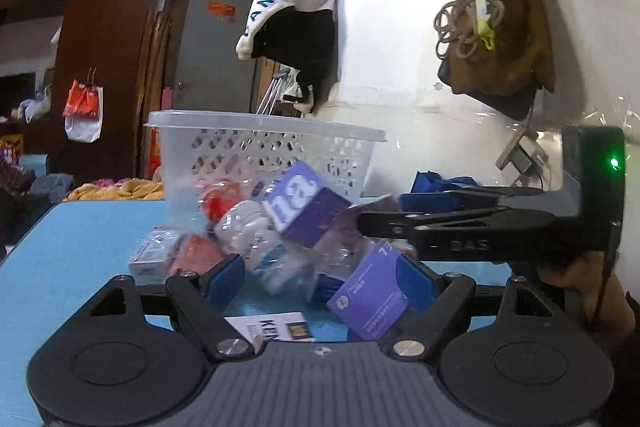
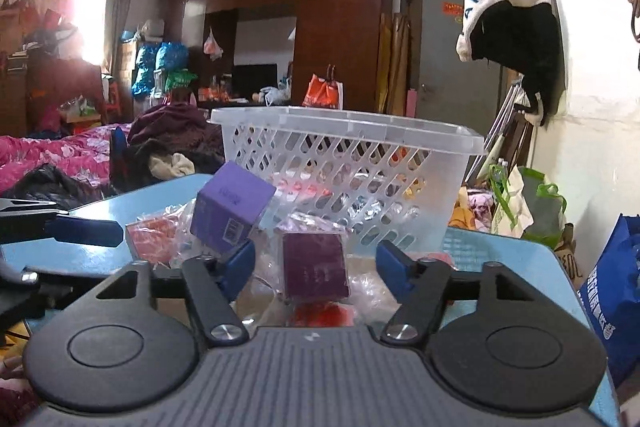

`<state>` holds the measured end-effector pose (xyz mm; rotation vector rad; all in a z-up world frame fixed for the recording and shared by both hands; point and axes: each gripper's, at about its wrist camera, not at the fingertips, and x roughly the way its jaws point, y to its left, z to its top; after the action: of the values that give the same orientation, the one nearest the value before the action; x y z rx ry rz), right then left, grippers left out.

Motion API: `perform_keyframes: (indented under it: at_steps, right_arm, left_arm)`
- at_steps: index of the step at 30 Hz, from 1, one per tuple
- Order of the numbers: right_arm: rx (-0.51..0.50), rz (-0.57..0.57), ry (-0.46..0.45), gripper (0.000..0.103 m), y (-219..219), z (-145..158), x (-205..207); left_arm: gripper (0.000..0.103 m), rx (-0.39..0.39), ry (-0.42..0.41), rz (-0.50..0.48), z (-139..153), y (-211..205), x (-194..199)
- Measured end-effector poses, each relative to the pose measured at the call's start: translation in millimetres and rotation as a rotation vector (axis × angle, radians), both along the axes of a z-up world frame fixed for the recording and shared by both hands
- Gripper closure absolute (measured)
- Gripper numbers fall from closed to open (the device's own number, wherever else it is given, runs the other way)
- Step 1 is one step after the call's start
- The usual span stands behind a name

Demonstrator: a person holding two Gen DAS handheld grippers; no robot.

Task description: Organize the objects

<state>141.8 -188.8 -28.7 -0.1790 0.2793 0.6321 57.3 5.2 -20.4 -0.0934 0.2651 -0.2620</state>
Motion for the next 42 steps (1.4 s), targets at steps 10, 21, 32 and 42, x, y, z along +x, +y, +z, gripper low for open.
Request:
perform_keyframes:
  at_steps: [10,21,32,42]
  right_arm:
    - [0.020,-0.009,0.029,0.062,-5,-2,2]
    - [0.046,-0.018,0.030,0.062,-6,-2,3]
    - [0.079,-0.019,-0.008,0.062,-11,-2,-2]
    - [0.126,-0.051,-0.092,0.062,-15,-1,-12]
  left_arm:
    - [0.017,0.019,-0.007,-0.022,-4,-10,2]
    - [0.018,0.088,-0.019,-0.079,-11,-36,2]
    - [0.061,0.144,-0.034,-0.088,-18,-46,-4]
    - [0.061,0.093,-0.138,-0.029,-2,-24,-17]
